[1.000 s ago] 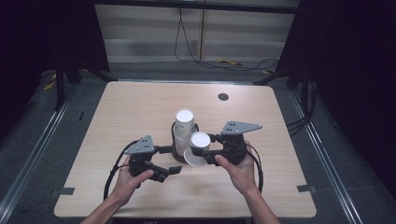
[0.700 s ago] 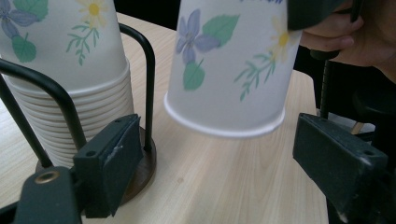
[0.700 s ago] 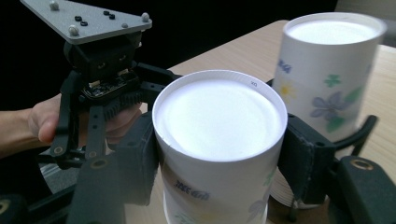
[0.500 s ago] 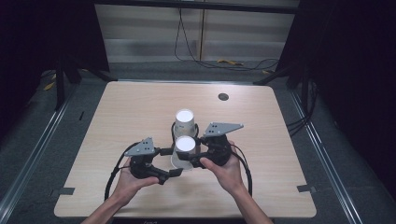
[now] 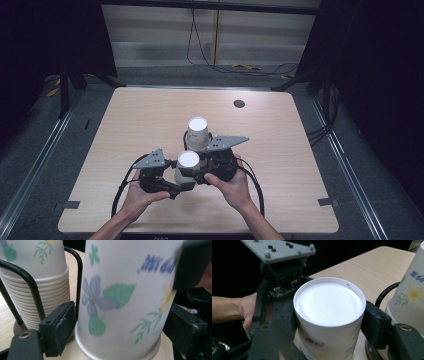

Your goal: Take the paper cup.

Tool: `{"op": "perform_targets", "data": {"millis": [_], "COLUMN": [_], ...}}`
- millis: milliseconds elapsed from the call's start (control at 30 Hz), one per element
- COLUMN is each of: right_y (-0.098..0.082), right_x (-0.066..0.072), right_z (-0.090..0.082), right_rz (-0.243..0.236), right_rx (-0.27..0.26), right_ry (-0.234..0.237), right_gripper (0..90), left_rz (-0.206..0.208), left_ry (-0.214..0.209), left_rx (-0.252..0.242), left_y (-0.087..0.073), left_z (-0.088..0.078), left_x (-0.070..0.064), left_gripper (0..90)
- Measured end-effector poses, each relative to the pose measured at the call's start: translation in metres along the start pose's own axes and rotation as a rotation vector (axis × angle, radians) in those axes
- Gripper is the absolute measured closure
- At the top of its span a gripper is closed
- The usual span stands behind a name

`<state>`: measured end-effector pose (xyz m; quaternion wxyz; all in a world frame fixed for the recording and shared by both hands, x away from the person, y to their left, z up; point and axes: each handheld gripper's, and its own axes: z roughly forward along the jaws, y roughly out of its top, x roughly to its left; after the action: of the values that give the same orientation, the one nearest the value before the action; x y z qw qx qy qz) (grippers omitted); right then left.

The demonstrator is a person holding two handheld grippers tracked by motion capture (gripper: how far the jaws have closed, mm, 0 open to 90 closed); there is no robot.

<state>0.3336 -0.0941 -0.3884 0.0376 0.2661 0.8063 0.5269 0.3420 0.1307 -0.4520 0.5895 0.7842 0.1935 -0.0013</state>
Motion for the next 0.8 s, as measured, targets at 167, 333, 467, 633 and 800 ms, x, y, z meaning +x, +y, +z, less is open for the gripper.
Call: {"op": "perform_targets", "data": {"millis": [167, 333, 467, 633, 800], "right_y": [-0.0017, -0.0027, -0.0038, -0.0041, -0.0042], "right_x": [0.0000, -0.0005, -0.0010, -0.0017, -0.0016], "right_z": [0.0021, 0.0036, 0.0039, 0.0043, 0.0049], "right_rz": [0.003, 0.003, 0.006, 0.010, 0.014], "right_rx": [-0.006, -0.004, -0.006, -0.012, -0.013], "right_ry": [-0.003, 0.001, 0.001, 0.012, 0.018], "right_gripper": [36.4, 36.3, 36.2, 36.0, 35.9], "left_rz": [0.002, -0.001, -0.006, -0.012, -0.018], "left_ry": [-0.001, -0.004, -0.008, -0.018, -0.033], "left_rx": [-0.012, -0.014, -0.016, -0.019, -0.030], "left_y": [-0.0010, -0.0020, -0.0028, -0.0035, -0.0038], "left_z": [-0.0028, -0.0016, -0.0010, -0.0009, -0.0012], "left_x": [0.0001, 0.0004, 0.0008, 0.0018, 0.0024], "left_gripper": [21.0, 21.8, 21.9, 21.2, 23.4]}}
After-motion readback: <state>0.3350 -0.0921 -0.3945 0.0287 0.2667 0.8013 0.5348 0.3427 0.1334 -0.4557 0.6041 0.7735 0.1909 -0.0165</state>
